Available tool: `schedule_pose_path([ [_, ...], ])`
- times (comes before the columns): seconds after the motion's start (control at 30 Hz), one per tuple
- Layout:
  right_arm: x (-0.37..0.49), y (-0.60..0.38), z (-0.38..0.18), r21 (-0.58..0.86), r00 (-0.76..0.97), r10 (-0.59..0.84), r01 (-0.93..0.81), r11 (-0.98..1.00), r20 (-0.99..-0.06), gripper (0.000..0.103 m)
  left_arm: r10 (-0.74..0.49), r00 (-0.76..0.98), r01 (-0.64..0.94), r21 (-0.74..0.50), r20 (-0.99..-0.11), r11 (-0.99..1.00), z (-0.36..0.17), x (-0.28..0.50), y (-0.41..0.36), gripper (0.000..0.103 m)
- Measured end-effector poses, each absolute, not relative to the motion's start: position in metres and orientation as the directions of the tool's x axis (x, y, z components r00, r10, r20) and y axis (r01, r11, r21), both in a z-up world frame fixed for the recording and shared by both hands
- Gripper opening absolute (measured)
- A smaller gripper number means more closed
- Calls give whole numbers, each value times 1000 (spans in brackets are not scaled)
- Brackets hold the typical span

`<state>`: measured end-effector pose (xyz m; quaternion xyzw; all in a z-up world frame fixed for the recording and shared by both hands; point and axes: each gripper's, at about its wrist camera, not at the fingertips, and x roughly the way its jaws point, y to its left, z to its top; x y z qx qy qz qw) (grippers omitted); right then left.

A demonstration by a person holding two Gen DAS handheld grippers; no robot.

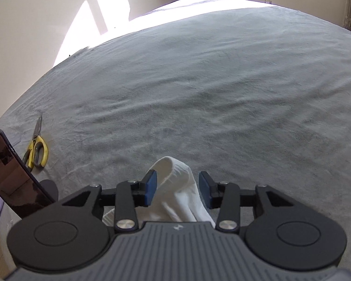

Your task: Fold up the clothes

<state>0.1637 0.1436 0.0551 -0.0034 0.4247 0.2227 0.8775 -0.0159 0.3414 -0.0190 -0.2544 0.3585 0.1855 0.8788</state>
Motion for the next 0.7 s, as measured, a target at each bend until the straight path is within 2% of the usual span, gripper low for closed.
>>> schedule_pose_path([
  [0.07,158,125,61,164,552,375,-393,905,-745,52,184,679,-517,-284,-711,808,-14,-18,336,45],
  [0.23,144,64,70,125,575,325,-359,925,-751,52,163,709,-462,-277,-686,842,-6,-16,317,48],
  [0.5,106,-47,52,149,527,255,-235,960,-810,52,-17,718,-288,-318,-696,903,-4,-1,263,49],
  [0.7,67,-103,48,209,514,297,-223,952,-805,52,-174,664,-175,-377,-727,910,-12,11,225,49],
])
